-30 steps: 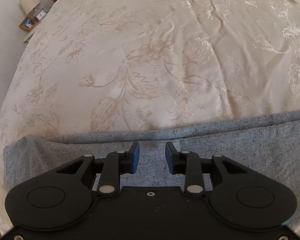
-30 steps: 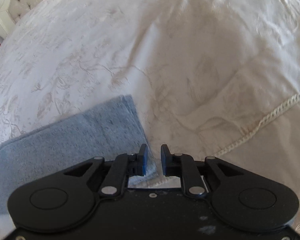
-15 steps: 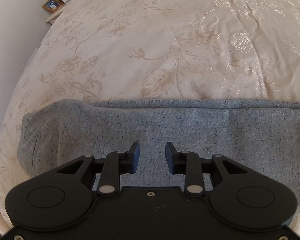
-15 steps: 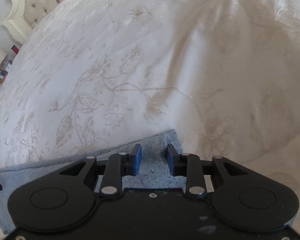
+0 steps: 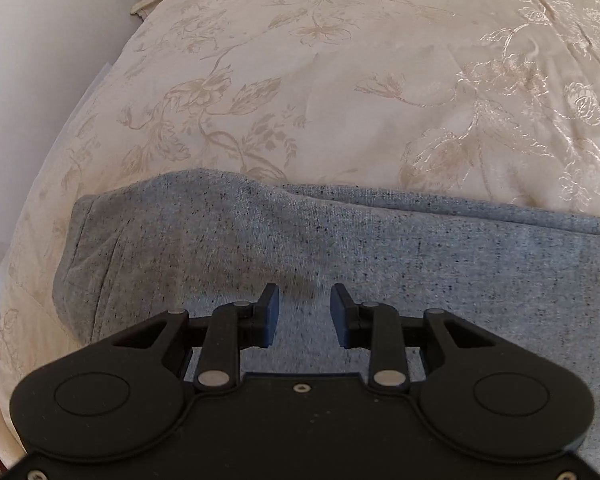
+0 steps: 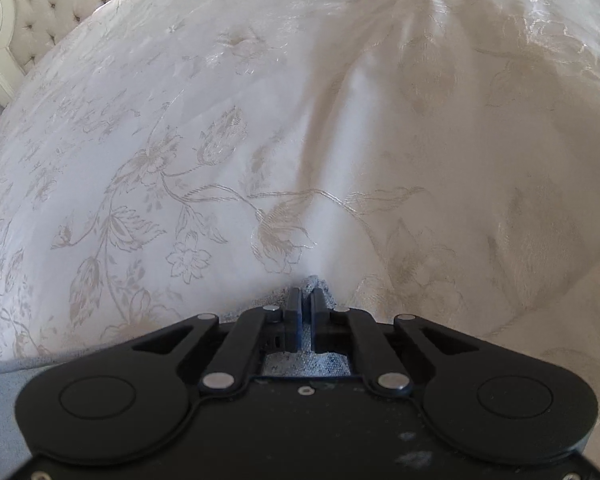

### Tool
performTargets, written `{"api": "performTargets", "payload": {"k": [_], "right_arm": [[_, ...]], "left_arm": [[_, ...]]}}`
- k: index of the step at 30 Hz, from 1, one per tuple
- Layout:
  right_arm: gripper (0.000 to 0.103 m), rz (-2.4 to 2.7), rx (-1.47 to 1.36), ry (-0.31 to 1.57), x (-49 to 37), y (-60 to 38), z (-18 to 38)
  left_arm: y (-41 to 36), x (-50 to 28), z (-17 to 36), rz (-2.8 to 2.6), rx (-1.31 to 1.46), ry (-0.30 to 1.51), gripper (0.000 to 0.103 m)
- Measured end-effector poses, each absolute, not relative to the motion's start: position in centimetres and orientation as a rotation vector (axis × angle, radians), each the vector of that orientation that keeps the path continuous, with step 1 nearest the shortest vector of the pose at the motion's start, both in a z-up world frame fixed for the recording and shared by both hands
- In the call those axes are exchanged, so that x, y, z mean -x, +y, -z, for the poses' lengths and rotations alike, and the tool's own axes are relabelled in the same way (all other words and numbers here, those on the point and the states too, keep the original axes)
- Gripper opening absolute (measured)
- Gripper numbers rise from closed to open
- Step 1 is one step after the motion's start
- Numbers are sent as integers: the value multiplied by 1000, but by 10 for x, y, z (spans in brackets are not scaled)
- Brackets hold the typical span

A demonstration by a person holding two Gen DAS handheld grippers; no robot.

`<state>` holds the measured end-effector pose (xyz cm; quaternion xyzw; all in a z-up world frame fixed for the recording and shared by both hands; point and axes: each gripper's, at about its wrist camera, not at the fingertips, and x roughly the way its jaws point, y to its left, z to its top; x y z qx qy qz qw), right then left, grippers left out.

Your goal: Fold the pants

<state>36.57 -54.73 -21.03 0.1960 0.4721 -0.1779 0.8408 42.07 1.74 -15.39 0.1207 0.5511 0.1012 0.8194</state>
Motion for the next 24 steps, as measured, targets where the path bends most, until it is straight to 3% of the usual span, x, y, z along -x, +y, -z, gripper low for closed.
{"api": "performTargets", "payload": {"k": [14,24], "right_arm": [[1,660,-355,943,-355,-563,200],[9,398,-336,865,-291,-459,136]], "left_arm": [[45,-492,193,-160,-446,1106,41],[81,-422,113,-62,-271,1063,41]]}}
